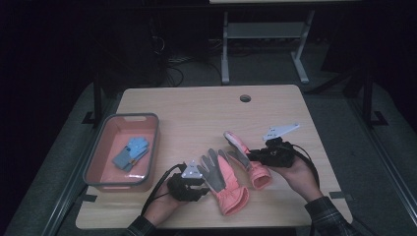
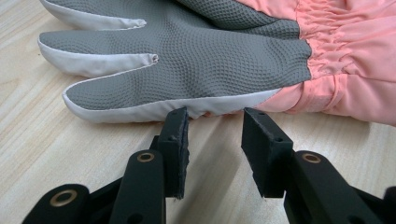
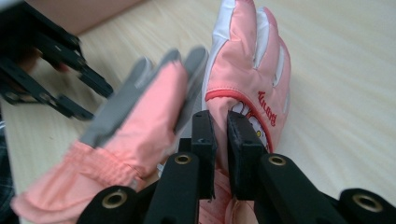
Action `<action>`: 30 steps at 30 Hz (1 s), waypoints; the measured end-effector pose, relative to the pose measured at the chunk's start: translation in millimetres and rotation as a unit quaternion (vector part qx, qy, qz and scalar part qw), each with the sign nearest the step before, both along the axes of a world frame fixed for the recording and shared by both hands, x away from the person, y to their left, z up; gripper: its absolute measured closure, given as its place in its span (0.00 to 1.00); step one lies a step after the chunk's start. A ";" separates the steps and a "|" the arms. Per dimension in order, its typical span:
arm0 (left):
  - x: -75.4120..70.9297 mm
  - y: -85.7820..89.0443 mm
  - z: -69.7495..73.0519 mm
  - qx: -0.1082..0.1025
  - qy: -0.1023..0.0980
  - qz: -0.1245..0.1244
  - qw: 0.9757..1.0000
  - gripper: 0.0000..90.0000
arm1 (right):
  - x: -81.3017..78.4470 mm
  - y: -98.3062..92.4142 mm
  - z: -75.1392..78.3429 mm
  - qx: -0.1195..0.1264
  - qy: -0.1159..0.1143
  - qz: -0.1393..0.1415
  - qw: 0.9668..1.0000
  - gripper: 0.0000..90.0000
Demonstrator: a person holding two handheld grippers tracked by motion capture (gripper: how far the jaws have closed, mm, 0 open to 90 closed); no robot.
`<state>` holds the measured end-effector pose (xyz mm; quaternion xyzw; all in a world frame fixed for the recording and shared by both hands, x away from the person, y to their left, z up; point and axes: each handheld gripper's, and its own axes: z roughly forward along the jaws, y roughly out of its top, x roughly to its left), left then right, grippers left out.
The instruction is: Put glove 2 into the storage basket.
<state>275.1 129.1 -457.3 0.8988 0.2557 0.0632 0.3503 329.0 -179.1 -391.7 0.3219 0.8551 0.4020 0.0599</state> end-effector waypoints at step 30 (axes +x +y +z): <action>3.5 12.2 8.2 -0.017 -0.008 0.019 1.000 0.67 | -34.5 101.4 11.7 -0.070 -0.005 0.112 0.991 0.89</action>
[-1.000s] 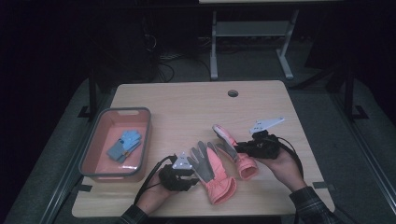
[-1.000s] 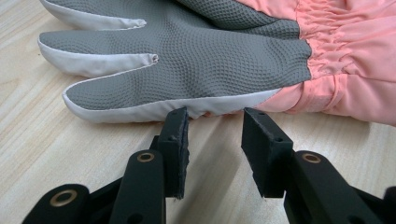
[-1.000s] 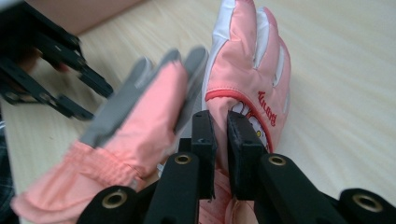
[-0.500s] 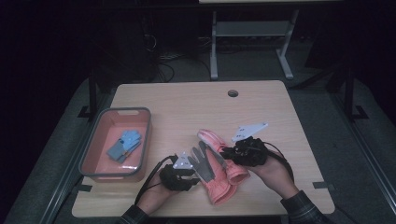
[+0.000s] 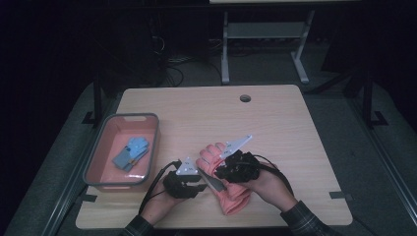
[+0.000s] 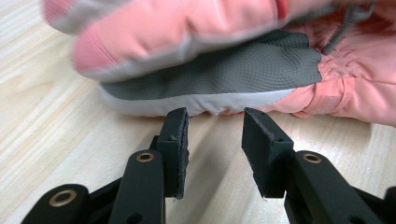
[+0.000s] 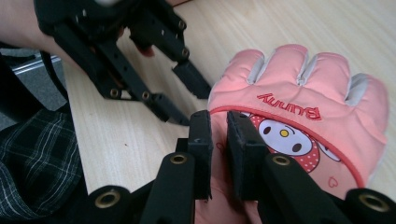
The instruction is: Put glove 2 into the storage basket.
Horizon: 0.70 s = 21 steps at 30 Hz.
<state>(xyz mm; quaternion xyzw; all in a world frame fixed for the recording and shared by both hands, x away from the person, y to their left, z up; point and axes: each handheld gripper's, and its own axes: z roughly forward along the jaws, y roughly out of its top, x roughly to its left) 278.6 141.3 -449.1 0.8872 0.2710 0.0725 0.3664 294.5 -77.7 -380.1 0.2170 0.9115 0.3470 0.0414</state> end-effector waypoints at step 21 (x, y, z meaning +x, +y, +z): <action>-3.7 9.5 11.0 0.000 -0.004 0.016 1.000 0.70 | 15.6 -69.2 18.4 0.073 0.004 -0.065 0.995 0.96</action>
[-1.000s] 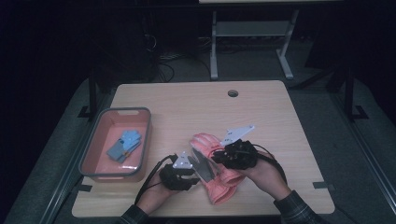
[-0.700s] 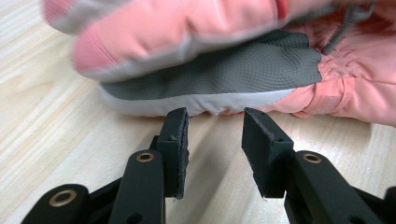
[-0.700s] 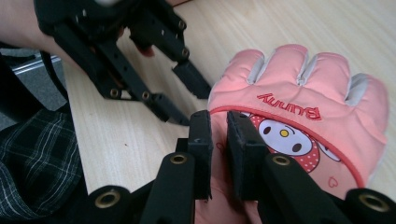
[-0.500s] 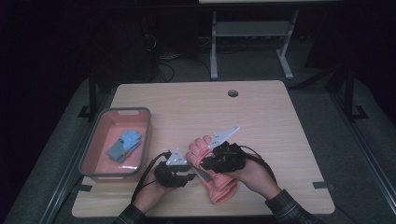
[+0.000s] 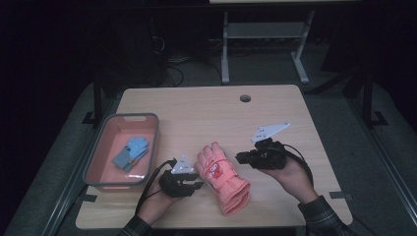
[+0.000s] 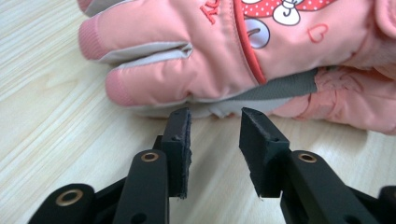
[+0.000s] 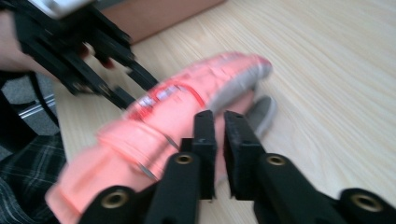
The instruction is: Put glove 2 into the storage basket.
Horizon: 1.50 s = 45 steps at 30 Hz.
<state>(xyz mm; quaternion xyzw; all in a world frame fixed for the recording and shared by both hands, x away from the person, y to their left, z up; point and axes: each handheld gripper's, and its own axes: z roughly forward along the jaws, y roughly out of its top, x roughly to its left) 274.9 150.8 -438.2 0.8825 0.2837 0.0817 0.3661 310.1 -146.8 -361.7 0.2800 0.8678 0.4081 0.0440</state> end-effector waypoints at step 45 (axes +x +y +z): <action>76.2 -81.8 4.4 0.015 0.005 -0.033 0.999 0.97 | -12.5 15.8 -64.1 -0.037 0.029 0.065 0.997 1.00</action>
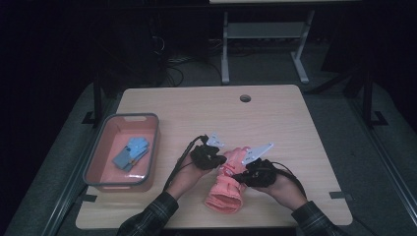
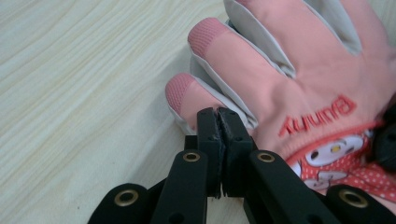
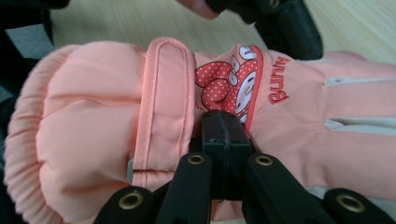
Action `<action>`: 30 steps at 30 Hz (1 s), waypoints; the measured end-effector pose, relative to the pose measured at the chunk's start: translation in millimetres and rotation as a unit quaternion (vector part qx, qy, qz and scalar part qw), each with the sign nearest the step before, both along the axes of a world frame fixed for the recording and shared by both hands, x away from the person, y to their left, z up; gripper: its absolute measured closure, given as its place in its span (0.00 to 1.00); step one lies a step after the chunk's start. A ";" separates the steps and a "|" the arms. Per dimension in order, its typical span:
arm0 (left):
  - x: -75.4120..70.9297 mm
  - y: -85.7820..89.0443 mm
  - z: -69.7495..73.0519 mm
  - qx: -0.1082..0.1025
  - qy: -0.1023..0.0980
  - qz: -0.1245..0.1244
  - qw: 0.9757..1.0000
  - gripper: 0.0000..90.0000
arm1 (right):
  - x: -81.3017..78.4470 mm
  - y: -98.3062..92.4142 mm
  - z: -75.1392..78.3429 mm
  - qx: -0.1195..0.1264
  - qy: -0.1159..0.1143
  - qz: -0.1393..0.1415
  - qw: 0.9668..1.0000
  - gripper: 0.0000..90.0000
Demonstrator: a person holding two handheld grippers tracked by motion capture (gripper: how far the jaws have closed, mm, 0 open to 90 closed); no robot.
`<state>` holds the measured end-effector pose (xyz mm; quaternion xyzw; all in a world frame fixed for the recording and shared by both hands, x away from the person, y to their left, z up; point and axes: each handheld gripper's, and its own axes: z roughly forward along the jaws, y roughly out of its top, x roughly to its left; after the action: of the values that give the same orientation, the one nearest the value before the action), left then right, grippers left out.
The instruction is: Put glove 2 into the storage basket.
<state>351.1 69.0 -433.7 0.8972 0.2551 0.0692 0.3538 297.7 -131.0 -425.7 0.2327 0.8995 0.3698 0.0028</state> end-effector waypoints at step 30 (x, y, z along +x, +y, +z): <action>4.0 8.3 -15.3 -0.102 0.112 0.040 0.988 0.19 | -18.8 0.2 -13.8 -0.009 -0.043 -0.019 0.999 1.00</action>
<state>355.1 77.3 -449.1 0.8476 0.3347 -0.0435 0.4096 278.9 -130.8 -439.6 0.2336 0.8973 0.3713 0.0502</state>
